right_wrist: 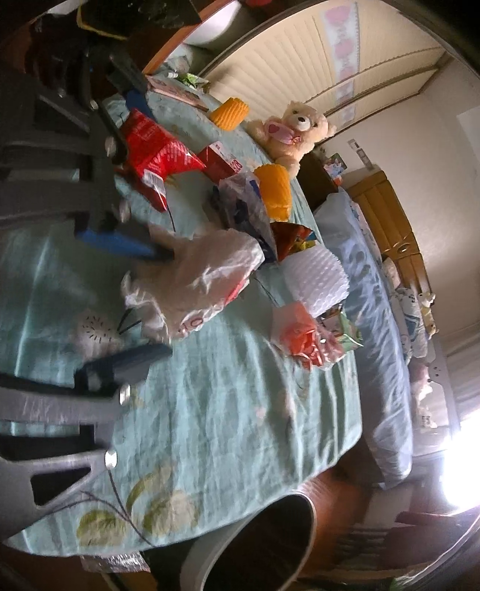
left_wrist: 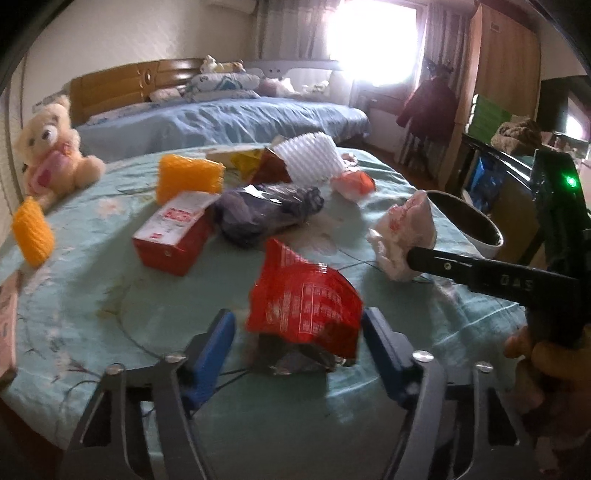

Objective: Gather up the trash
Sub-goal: 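Grasp the red snack wrapper with the left tool while the right tool grasps the white plastic bag, then carry the red wrapper and white bag over the round bin with both tools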

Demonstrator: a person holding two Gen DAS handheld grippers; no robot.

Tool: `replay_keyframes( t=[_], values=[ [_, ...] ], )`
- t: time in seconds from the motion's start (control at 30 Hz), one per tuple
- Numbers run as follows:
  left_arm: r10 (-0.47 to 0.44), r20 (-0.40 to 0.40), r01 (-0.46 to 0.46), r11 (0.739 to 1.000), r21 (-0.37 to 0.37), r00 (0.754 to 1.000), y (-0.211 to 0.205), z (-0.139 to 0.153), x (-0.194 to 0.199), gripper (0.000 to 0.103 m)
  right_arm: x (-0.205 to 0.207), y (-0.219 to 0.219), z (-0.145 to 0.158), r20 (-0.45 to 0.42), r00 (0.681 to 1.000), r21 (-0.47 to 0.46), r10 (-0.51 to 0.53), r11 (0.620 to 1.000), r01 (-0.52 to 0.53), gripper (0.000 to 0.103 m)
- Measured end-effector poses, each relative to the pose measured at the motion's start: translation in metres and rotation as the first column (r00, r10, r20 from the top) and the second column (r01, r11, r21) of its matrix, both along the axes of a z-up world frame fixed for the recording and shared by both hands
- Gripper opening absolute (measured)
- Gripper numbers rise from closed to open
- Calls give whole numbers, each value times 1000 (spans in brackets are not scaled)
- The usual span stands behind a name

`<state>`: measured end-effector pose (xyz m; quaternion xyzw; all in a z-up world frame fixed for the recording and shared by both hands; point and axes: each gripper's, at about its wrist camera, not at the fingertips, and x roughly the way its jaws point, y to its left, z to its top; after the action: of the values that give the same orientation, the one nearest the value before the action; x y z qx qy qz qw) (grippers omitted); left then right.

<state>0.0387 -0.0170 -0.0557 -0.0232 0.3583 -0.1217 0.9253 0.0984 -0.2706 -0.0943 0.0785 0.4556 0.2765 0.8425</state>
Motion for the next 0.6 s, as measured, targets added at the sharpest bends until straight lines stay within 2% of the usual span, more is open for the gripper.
replay_keyframes(
  t=[0.07,0.27,0.6],
  values=[
    [-18,-8,18,1000,0,1000,-4,-2,5,45,1,-4,-2,-6,1000,21,-1,1000,1,34],
    [-55,15,55,998,8,998,-13,-1,13,24,3,-10,2,9,1000,43,-8,999,8,27],
    [-109,29,109,994,4,994,-39,5,26,20,6,-44,15,32,997,68,-66,996,64,27]
  ],
)
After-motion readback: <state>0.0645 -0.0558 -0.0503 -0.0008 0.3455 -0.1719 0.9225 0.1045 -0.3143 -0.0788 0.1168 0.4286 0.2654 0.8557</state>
